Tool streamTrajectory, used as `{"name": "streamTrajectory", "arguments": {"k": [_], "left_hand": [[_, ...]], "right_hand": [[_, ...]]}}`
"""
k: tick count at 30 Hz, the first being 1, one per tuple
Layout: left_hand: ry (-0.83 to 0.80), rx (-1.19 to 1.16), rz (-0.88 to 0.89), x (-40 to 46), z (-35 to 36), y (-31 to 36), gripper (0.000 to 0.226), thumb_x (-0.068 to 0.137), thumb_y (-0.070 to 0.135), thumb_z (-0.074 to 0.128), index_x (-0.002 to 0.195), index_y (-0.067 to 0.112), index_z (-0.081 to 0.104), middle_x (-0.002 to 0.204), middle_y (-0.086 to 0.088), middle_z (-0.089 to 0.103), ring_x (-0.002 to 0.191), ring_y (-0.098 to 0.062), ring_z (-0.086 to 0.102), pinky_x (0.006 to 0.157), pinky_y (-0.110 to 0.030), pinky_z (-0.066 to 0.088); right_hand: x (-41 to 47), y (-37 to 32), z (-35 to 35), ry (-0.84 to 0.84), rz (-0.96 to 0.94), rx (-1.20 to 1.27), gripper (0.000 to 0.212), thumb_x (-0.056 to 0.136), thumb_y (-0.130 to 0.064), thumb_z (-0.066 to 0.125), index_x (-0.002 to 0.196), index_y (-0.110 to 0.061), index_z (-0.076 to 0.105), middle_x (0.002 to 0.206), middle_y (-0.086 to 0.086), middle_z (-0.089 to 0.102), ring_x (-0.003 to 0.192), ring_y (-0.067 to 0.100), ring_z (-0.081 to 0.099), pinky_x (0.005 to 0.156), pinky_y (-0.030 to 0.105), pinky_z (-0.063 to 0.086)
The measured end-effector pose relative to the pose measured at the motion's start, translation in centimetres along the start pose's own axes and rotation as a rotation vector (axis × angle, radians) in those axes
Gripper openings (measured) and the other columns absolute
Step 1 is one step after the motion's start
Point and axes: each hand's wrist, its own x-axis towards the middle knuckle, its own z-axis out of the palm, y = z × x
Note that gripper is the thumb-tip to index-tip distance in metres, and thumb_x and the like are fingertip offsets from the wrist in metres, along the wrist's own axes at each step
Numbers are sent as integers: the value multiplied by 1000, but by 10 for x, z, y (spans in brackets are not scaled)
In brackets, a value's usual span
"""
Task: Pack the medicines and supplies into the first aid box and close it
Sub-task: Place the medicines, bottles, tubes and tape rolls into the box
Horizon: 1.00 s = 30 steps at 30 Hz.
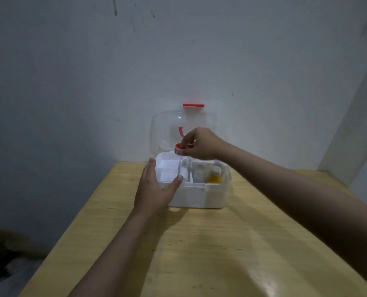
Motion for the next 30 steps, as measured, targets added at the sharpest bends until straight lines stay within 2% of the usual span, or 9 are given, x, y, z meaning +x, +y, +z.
{"name": "streamTrajectory", "arguments": {"k": [3,5,11,15,18,21,23,27,30], "left_hand": [[-31,-52,-26,0,-1,0,99,72,58,67,149,20,18,157,-1,23,141,-22,27,104,-33,33],[-26,-103,-37,-1,0,0,101,70,56,70,149,20,19,156,0,23,141,-21,27,101,-28,30],[-3,-176,-55,-2,4,-6,100,66,58,73,147,25,23,152,1,32,136,-21,35,97,-30,39],[-7,-202,-71,-4,3,-5,102,65,59,73,146,24,23,149,1,34,131,-20,39,92,-27,43],[3,-196,-72,-4,2,-3,99,67,55,74,147,23,23,151,1,32,134,-20,36,93,-25,38],[9,-200,-75,-3,3,-5,99,66,53,75,146,22,25,150,1,35,134,-20,37,100,-31,41],[33,-221,-72,-4,3,-5,98,65,51,77,145,21,29,147,3,39,130,-14,40,98,-27,41],[73,-264,-71,-6,3,-1,92,65,44,80,142,21,35,141,5,45,118,-4,41,92,-21,39],[79,-275,-70,-7,3,0,91,66,43,80,142,22,36,140,5,45,116,-4,42,89,-19,42]], "right_hand": [[23,-13,29,-103,9,-58,30,82,-31,68,101,-8,72,102,8,73,82,16,64,83,32,55],[32,-15,42,-141,25,-91,30,82,-29,67,102,-8,72,101,9,73,86,21,67,85,37,56],[40,-14,59,-185,47,-118,27,81,-28,69,101,-11,74,101,8,74,89,22,66,84,33,53],[40,-11,55,-180,45,-71,27,77,-27,73,100,-13,74,102,6,72,87,20,64,84,33,55],[37,-6,40,-140,50,2,24,77,-19,73,100,-10,73,102,6,73,88,18,68,85,33,56],[26,6,17,-65,59,49,20,80,-16,71,98,-9,71,100,6,72,83,11,66,76,19,52],[15,27,0,15,104,49,18,79,-18,71,96,-11,72,95,3,72,74,3,62,68,11,46],[-18,87,-28,209,285,66,15,77,-19,73,89,-11,75,84,5,73,70,11,63,71,25,50],[-48,133,-30,229,452,22,15,78,-18,72,89,-7,74,81,7,71,69,13,61,70,24,44]]}}
